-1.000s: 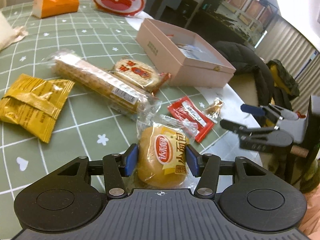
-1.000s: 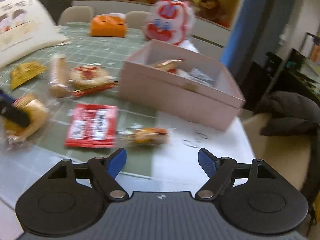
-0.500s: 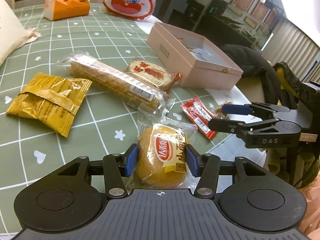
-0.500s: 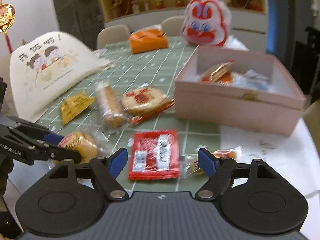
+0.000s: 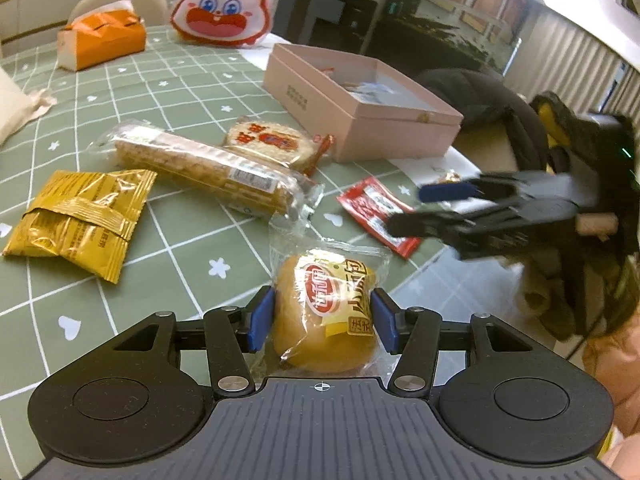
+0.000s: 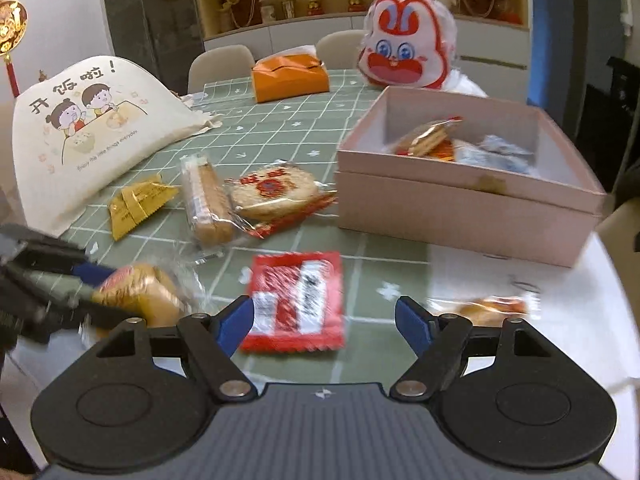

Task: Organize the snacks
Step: 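Grasp the red packet with the right tool while the left holds the bun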

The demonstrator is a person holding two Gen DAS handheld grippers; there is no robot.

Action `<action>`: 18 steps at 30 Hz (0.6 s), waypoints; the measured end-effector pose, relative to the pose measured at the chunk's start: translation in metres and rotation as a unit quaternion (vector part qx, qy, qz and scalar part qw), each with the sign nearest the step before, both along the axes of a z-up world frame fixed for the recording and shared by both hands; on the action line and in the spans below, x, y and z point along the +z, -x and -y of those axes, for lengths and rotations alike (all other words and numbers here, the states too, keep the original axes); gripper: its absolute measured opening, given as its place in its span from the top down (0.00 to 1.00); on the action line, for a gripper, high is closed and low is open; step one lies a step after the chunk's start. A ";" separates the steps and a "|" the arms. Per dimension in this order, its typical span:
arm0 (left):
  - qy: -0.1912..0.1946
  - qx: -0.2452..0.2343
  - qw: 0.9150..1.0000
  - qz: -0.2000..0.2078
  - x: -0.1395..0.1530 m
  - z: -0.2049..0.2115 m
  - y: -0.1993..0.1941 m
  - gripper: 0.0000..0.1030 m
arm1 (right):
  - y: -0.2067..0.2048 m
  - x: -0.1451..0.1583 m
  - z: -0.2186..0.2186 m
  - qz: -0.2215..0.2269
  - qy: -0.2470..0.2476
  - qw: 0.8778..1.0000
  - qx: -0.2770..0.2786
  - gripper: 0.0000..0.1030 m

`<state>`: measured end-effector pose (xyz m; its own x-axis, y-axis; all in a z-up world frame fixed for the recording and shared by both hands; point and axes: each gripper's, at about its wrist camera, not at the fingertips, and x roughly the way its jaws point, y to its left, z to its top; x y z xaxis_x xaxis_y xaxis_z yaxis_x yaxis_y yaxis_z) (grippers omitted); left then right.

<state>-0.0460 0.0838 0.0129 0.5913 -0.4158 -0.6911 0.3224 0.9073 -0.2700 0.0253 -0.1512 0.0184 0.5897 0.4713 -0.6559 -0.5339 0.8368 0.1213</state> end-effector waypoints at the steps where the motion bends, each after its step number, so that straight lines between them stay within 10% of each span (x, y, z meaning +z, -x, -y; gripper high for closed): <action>1: -0.003 -0.001 1.000 0.001 0.000 0.002 0.002 0.43 | -0.004 -0.002 -0.006 -0.002 0.000 1.000 0.002 0.24; 18: -0.032 -0.032 0.999 -0.022 0.006 0.038 0.011 0.43 | 0.042 0.011 0.014 0.039 0.069 0.997 0.010 0.53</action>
<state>-0.0570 0.0456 0.0193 0.5334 -0.4059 -0.7422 0.3696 0.9010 -0.2271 -0.0164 -0.1648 0.0289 0.6333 0.3921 -0.6673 -0.5539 0.8318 -0.0369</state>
